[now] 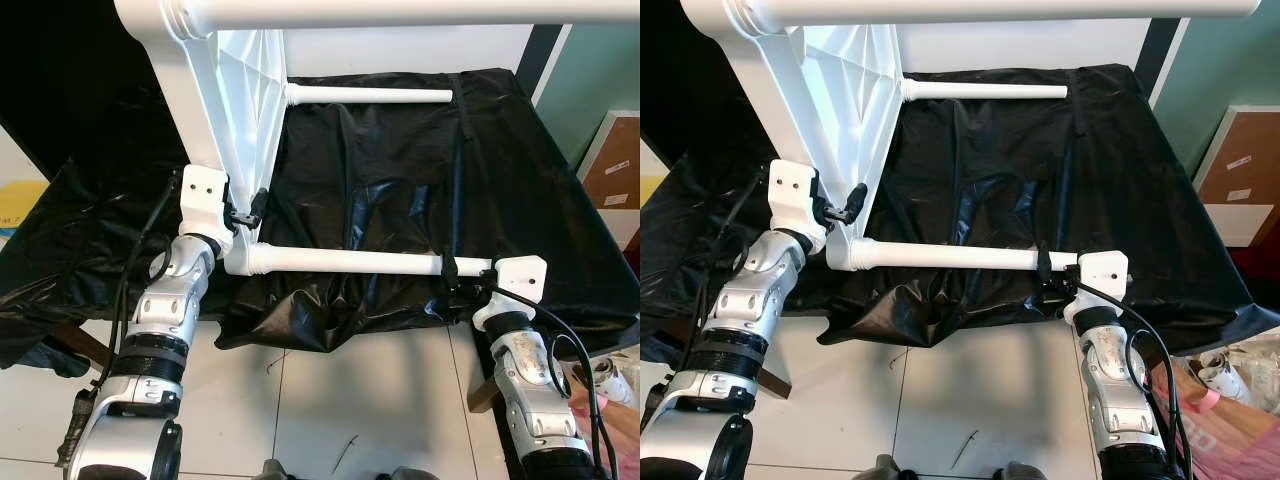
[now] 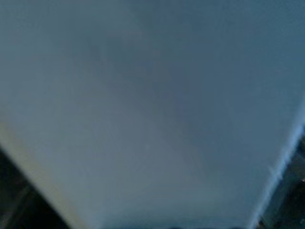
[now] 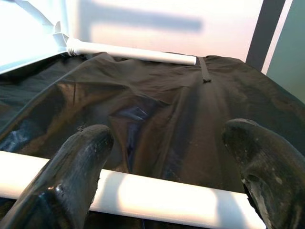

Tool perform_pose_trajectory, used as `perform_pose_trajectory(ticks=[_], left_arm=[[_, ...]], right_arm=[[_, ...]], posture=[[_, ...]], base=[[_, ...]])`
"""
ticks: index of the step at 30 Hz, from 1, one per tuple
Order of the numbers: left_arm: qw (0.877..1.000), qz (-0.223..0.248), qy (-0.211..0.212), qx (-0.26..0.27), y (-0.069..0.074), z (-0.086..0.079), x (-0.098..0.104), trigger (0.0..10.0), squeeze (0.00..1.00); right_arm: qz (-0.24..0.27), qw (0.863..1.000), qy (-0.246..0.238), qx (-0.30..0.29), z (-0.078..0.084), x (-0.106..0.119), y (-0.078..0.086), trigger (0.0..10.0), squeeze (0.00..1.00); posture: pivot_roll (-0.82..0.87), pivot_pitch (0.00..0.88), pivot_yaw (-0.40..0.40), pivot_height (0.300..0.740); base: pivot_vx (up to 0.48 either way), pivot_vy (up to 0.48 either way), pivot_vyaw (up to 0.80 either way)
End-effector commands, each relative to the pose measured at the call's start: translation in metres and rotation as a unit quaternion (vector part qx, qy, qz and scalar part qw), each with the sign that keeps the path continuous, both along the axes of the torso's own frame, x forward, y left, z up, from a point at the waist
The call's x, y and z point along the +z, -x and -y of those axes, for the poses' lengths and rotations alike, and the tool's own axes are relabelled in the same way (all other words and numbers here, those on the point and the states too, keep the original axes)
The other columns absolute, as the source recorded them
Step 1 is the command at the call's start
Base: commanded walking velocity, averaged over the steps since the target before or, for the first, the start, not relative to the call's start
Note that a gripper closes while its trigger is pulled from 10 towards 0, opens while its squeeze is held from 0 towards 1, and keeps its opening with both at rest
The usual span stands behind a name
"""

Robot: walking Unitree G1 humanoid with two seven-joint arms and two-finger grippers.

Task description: Building children table

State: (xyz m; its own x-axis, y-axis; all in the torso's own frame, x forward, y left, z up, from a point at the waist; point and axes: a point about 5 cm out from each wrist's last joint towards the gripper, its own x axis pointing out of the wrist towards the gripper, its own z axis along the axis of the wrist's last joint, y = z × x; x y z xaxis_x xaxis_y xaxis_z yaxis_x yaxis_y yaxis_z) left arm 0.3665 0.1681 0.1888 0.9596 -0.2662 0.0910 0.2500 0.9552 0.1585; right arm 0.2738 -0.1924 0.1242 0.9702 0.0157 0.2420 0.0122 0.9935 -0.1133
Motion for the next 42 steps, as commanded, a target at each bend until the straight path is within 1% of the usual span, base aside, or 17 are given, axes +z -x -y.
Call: perform_pose_trajectory(ticks=[1, 6, 7, 8, 9, 14, 25, 27, 29, 31, 33, 34, 35, 36, 37, 40, 42], left_arm=[[0.998, 0.012, 0.004, 0.059, -0.006, -0.014, 0.006, 10.0, 0.0], [0.996, 0.021, 0.01, 0.081, -0.008, -0.019, 0.01, 10.0, 0.0], [0.995, 0.025, 0.014, 0.095, -0.009, -0.022, 0.011, 0.4, 0.0], [0.995, 0.025, 0.014, 0.095, -0.009, -0.022, 0.011, 0.4, 0.0], [0.994, 0.029, 0.021, 0.106, -0.009, -0.026, 0.012, 0.0, 0.0], [0.993, 0.033, 0.027, 0.113, -0.009, -0.028, 0.012, 0.0, 0.0], [0.989, 0.047, 0.041, 0.133, -0.007, -0.042, 0.014, 0.0, 0.0], [0.986, 0.058, 0.039, 0.153, 0.0, -0.059, 0.017, 0.0, 0.0], [0.986, 0.058, 0.039, 0.153, 0.0, -0.059, 0.017, 0.0, 0.0], [0.982, 0.067, 0.03, 0.173, 0.01, -0.076, 0.019, 0.0, 0.0], [0.981, 0.07, 0.028, 0.18, 0.013, -0.081, 0.019, 0.0, 0.0], [0.978, 0.073, 0.02, 0.192, 0.02, -0.089, 0.02, 0.0, 0.0], [0.978, 0.073, 0.02, 0.192, 0.02, -0.089, 0.02, 0.0, 0.0], [0.976, 0.077, 0.014, 0.201, 0.026, -0.097, 0.021, 0.0, 0.0], [0.976, 0.077, 0.014, 0.201, 0.026, -0.097, 0.021, 0.0, 0.0], [0.972, 0.084, 0.002, 0.219, 0.039, -0.11, 0.024, 0.0, 0.0], [0.971, 0.085, 0.001, 0.222, 0.041, -0.112, 0.024, 0.0, 0.0]], right_arm=[[-0.002, 1.0, -0.004, -0.004, 0.0, -0.001, 0.001, 10.0, 0.0], [-0.002, 1.0, -0.005, -0.005, 0.0, -0.001, 0.001, 10.0, 0.0], [-0.002, 1.0, -0.005, -0.004, -0.001, -0.001, 0.001, 10.0, 0.0], [-0.002, 1.0, -0.005, -0.004, -0.001, -0.001, 0.001, 10.0, 0.0], [-0.002, 1.0, -0.005, -0.004, -0.001, 0.0, 0.001, 10.0, 0.0], [-0.002, 1.0, -0.005, -0.003, -0.001, 0.0, 0.001, 10.0, 0.0], [-0.003, 1.0, -0.005, 0.0, -0.003, -0.001, 0.001, 10.0, 0.0], [-0.004, 1.0, -0.006, 0.001, -0.003, -0.001, 0.001, 10.0, 0.0], [-0.004, 1.0, -0.006, 0.001, -0.003, -0.001, 0.001, 10.0, 0.0], [-0.005, 1.0, -0.007, 0.002, -0.004, -0.002, 0.001, 10.0, 0.0], [-0.005, 1.0, -0.007, 0.002, -0.004, -0.002, 0.001, 10.0, 0.0], [-0.006, 1.0, -0.006, 0.003, -0.003, -0.002, 0.0, 10.0, 0.0], [-0.006, 1.0, -0.006, 0.003, -0.003, -0.002, 0.0, 10.0, 0.0], [-0.007, 1.0, -0.006, 0.003, -0.003, -0.002, 0.0, 10.0, 0.0], [-0.007, 1.0, -0.006, 0.003, -0.003, -0.002, 0.0, 10.0, 0.0], [-0.008, 1.0, -0.005, 0.006, -0.003, -0.002, -0.002, 10.0, 0.0], [-0.008, 1.0, -0.005, 0.006, -0.003, -0.002, -0.002, 10.0, 0.0]], posture=[[-0.1, 0.07, 0.059, 0.74], [-0.1, 0.066, 0.056, 0.74], [-0.1, 0.065, 0.053, 0.74], [-0.1, 0.065, 0.053, 0.74], [-0.1, 0.065, 0.052, 0.74], [-0.1, 0.064, 0.052, 0.74], [-0.1, 0.064, 0.049, 0.74], [-0.09, 0.064, 0.049, 0.74], [-0.09, 0.064, 0.049, 0.74], [-0.09, 0.066, 0.046, 0.74], [-0.09, 0.066, 0.046, 0.74], [-0.08, 0.068, 0.043, 0.74], [-0.08, 0.068, 0.043, 0.74], [-0.07, 0.07, 0.042, 0.74], [-0.07, 0.07, 0.042, 0.74], [-0.06, 0.074, 0.036, 0.74], [-0.06, 0.074, 0.036, 0.74]], base=[[0.0, 0.0, 0.0], [0.0, 0.0, 0.0], [0.0, 0.0, 0.0], [0.0, 0.0, 0.0], [0.0, 0.0, 0.0], [0.0, 0.0, 0.0], [0.0, 0.0, 0.0], [0.0, 0.0, 0.0], [0.0, 0.0, 0.0], [0.0, 0.0, 0.0], [0.0, 0.0, 0.0], [0.0, 0.0, 0.0], [0.0, 0.0, 0.0], [0.0, 0.0, 0.0], [0.0, 0.0, 0.0], [0.0, 0.0, 0.0], [0.0, 0.0, 0.0]])
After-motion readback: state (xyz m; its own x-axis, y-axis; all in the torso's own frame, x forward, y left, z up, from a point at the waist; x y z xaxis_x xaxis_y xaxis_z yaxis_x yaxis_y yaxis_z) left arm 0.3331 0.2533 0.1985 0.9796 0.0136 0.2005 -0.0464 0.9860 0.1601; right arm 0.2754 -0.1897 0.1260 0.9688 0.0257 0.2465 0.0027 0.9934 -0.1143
